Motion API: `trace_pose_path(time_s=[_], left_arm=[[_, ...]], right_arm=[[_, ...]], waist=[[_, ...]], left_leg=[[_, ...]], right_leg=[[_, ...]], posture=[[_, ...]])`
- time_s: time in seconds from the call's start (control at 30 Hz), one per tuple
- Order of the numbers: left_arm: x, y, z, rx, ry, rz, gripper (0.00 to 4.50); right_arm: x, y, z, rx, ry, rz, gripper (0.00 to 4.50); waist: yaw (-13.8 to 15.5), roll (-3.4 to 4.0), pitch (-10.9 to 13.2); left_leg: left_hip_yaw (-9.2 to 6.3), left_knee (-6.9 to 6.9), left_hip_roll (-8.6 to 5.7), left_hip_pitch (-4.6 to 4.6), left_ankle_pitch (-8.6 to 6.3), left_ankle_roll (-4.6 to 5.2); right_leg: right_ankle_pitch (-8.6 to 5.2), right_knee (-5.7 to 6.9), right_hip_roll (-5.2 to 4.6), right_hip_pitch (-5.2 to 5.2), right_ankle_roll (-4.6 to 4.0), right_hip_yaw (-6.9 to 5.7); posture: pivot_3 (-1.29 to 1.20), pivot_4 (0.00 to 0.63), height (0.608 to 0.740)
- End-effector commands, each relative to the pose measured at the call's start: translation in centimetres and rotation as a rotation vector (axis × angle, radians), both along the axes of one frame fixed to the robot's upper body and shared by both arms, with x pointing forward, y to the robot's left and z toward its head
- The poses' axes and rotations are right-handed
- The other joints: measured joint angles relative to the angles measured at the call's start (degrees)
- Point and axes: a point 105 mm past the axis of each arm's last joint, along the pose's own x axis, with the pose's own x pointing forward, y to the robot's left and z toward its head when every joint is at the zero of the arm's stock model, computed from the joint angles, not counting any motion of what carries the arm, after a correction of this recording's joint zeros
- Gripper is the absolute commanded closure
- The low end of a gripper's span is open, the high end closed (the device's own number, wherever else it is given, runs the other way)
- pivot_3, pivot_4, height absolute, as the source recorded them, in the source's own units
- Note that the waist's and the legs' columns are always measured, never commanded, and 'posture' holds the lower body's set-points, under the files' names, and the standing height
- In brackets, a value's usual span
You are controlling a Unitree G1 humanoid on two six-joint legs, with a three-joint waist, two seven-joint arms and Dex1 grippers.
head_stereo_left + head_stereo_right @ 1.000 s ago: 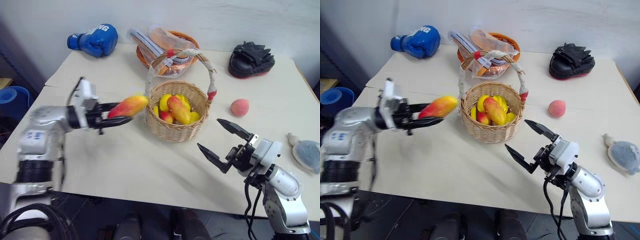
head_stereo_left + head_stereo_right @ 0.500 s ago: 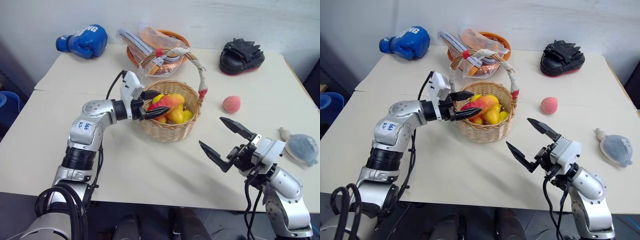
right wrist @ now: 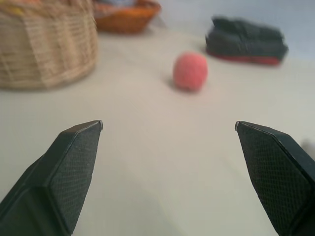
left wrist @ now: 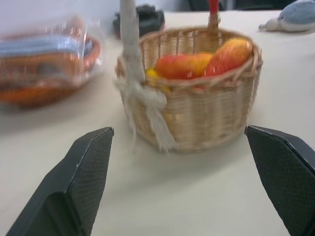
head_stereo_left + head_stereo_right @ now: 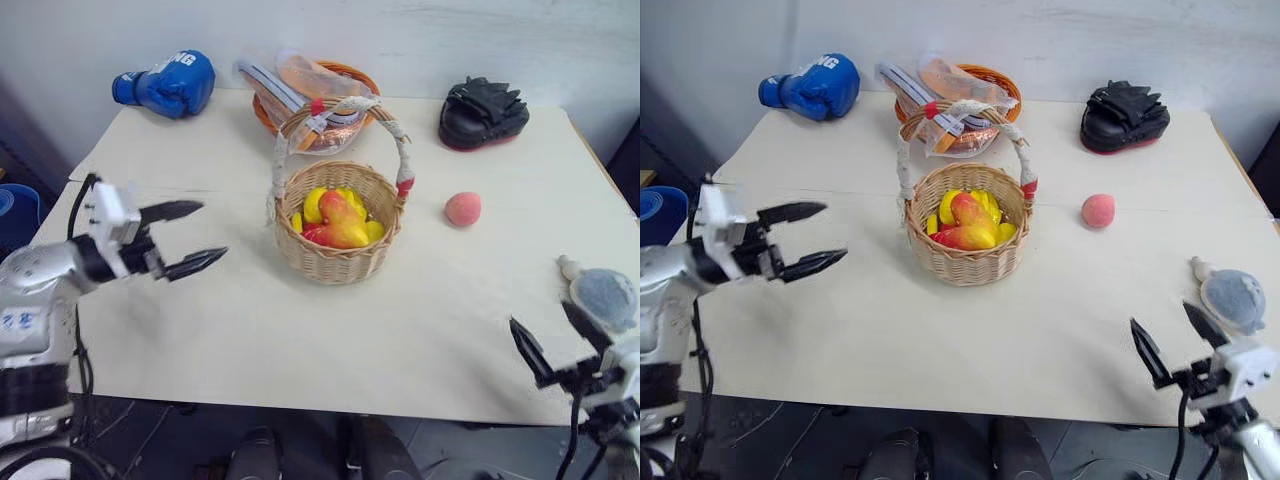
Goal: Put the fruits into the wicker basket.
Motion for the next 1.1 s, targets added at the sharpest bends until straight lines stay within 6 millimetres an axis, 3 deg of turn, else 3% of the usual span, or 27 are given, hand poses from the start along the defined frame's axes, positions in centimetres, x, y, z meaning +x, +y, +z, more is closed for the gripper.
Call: trace_pose_path(time_s=[0.03, 0.2, 0.37, 0.47, 0.57, 0.93, 1.07, 1.1], left_arm=[[-1.3, -0.5, 0.9, -0.012, -0.042, -0.052, 0.02], [-1.2, -2.9, 1.6, -0.070, -0.030, -0.125, 0.02], [-0.5, -4.3, 2.0, -0.099, -0.042, -0.156, 0.02], [0.0, -5.2, 2.2, -0.099, -0.058, -0.173, 0.02], [0.3, -5.4, 2.4, -0.100, -0.068, -0.171, 0.02], [0.4, -5.9, 2.4, -0.101, -0.073, -0.167, 0.02], [0.6, -6.0, 2.7, -0.101, -0.086, -0.164, 0.02], [0.7, -6.1, 2.7, -0.102, -0.088, -0.163, 0.01]], right_arm=[[1.4, 0.6, 1.9, -0.021, -0.056, 0.014, 0.00], [8.5, 3.3, 8.2, 0.020, -0.055, 0.134, 0.00], [14.4, 4.6, 10.4, 0.002, 0.027, 0.124, 0.00], [19.4, 3.4, 10.3, 0.004, 0.165, -0.097, 0.00], [21.9, 3.5, 10.8, 0.023, 0.174, -0.159, 0.00], [25.7, 6.0, 7.9, 0.017, 0.310, -0.083, 0.00], [26.1, 6.8, 8.1, 0.026, 0.290, -0.055, 0.00], [26.2, 6.9, 8.3, 0.027, 0.276, -0.052, 0.19]], waist=[[-0.20, 0.04, 0.02], [-1.10, 0.34, 0.20], [-0.91, 0.34, 0.17], [-1.22, 0.36, 0.18], [-1.38, 0.36, 0.18], [-2.16, 0.36, 0.18], [-2.92, 0.36, 0.18], [-3.00, 0.36, 0.18]], left_leg=[[0.03, -0.03, -0.01, 0.06, 0.00, 0.00], [0.15, -0.03, -0.03, 0.19, 0.08, -0.02], [-0.06, -0.19, 0.14, 0.12, 0.23, -0.34], [0.05, -0.12, 0.20, -0.11, 0.40, -0.67], [0.14, 0.07, 0.15, -0.61, 0.48, -0.58], [0.70, -0.03, 0.18, -0.65, 0.49, -0.54], [0.74, 0.01, 0.18, -0.63, 0.50, -0.52], [0.74, 0.00, 0.19, -0.63, 0.50, -0.52]], right_leg=[[0.01, 0.04, -0.02, 0.00, -0.01, 0.01], [0.13, 0.10, -0.04, 0.05, -0.10, 0.11], [0.03, 0.05, 0.37, -0.06, -0.27, 0.06], [0.01, 0.07, 0.42, -0.31, -0.29, 0.12], [0.08, 0.19, 0.34, -0.75, -0.20, 0.20], [0.14, 0.24, 0.41, -1.10, -0.08, 0.66], [0.16, 0.29, 0.41, -1.10, -0.05, 0.72], [0.16, 0.30, 0.42, -1.10, -0.05, 0.72]], posture=[[0.00, 0.150, 0.740], [0.00, 0.150, 0.740], [0.00, 0.150, 0.740], [0.00, 0.150, 0.740], [0.00, 0.150, 0.740], [0.00, 0.150, 0.740], [0.00, 0.150, 0.740], [0.00, 0.150, 0.740]])
